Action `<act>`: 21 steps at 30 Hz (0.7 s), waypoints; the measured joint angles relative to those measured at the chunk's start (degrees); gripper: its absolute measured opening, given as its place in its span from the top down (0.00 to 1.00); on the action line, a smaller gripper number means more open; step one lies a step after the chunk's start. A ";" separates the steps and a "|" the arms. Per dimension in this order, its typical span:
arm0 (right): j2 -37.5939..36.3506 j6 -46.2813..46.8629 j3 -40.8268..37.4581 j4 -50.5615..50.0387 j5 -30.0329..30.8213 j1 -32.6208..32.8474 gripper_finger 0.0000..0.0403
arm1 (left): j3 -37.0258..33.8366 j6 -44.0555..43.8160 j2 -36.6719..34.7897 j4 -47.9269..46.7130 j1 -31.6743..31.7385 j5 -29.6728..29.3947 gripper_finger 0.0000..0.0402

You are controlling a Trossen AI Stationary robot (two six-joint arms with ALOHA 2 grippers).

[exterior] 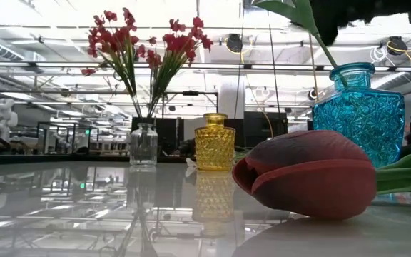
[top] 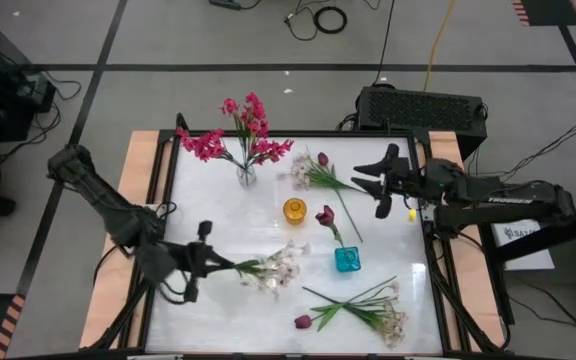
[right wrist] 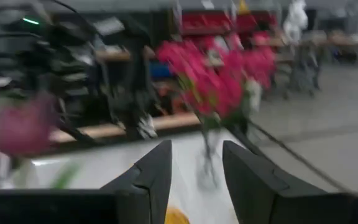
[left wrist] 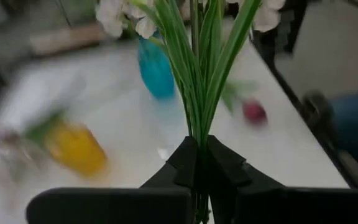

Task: Sort flowers into vase by color
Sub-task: Put the middle white flower into the yellow vase

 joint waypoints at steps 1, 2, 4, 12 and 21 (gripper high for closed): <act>0.10 -0.61 0.19 1.41 0.06 1.02 0.67 | 0.18 3.47 -0.85 2.01 -0.18 -1.29 0.95; 0.27 -1.27 0.95 1.52 0.46 2.08 0.67 | 0.24 6.99 -1.52 4.82 -0.18 -2.40 0.95; 1.11 -2.73 3.65 1.83 1.58 4.36 0.67 | 0.28 13.68 -2.36 10.46 0.01 -3.74 0.95; 10.35 -6.34 16.69 2.40 2.47 14.80 0.67 | 0.28 36.75 -2.12 42.41 5.47 -0.94 0.94; 26.04 -13.58 31.31 2.12 6.78 24.50 0.67 | 0.32 39.45 0.66 64.21 16.08 25.56 0.94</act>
